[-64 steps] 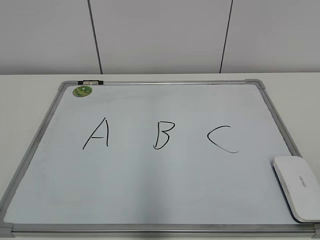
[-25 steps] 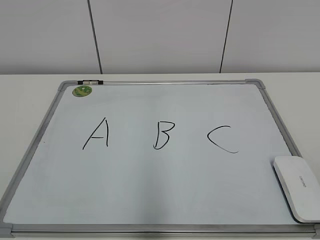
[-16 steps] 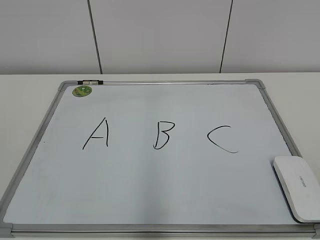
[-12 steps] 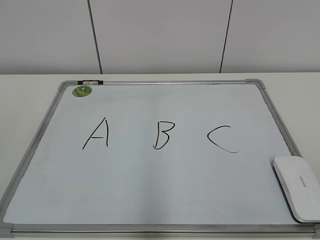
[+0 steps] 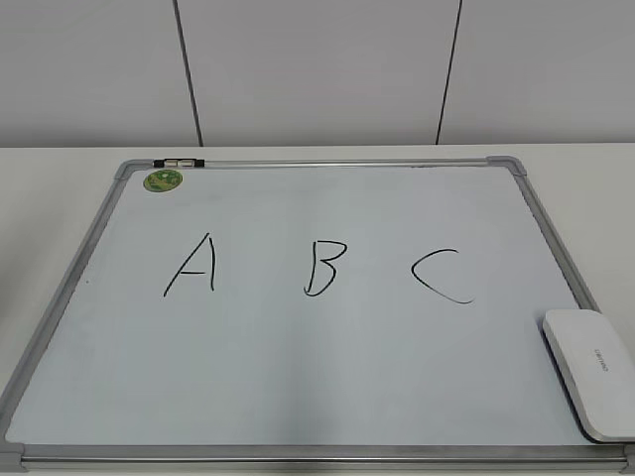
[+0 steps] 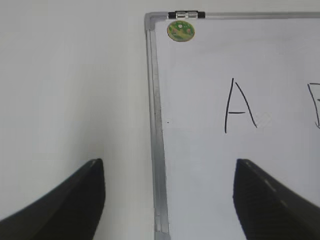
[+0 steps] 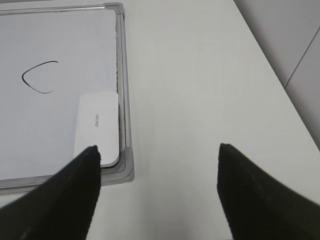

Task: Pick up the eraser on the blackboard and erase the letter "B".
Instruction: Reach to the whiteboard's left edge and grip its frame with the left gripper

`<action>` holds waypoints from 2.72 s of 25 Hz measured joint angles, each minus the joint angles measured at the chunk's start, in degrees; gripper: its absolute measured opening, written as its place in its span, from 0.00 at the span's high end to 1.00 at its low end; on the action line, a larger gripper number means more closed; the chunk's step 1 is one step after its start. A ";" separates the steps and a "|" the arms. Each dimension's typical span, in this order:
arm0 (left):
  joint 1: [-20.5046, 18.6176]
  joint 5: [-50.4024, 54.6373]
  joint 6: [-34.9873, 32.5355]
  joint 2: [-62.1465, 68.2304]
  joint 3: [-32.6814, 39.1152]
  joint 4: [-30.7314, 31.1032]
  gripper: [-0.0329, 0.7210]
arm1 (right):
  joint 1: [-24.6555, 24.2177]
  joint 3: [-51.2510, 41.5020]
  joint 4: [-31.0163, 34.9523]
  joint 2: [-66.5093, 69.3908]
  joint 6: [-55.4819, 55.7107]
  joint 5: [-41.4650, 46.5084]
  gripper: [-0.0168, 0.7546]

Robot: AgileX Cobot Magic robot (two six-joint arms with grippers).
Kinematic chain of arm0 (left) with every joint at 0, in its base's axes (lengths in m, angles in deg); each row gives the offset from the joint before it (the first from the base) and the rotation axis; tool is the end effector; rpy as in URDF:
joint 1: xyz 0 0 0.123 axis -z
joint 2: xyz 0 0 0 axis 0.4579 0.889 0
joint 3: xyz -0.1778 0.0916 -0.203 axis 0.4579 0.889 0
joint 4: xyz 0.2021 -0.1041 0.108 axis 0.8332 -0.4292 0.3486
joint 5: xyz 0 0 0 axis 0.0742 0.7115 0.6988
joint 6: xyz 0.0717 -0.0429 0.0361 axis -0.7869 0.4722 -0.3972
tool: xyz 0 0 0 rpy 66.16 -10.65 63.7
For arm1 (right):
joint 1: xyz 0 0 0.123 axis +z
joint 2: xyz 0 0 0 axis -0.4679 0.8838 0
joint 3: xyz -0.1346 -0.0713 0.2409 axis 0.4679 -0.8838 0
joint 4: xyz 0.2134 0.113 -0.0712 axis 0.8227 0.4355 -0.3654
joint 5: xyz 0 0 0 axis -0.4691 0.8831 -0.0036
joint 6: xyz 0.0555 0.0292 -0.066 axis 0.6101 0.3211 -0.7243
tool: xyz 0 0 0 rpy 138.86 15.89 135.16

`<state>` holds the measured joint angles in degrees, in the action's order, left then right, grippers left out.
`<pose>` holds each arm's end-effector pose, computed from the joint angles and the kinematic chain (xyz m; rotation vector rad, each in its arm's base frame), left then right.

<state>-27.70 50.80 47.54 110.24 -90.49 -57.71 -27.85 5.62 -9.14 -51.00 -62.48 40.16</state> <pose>0.1929 -0.0093 0.3415 0.0054 2.3576 -0.1553 -0.0125 -0.0135 0.2741 0.0974 2.0834 -0.1493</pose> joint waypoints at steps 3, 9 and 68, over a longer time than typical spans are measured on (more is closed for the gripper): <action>0.00 1.29 -0.46 8.16 -4.44 -1.36 0.21 | 0.00 0.00 0.00 0.00 0.00 0.00 0.25; 0.00 2.35 -3.91 22.10 -10.80 -2.05 0.25 | 0.00 0.00 0.00 0.00 0.00 0.00 0.25; -1.21 8.22 -7.65 66.28 -31.68 -4.10 0.81 | 0.00 0.00 0.00 0.00 0.00 0.09 0.25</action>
<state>-28.91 59.02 39.89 176.52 -122.18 -61.82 -27.85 5.62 -9.14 -51.00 -62.48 40.25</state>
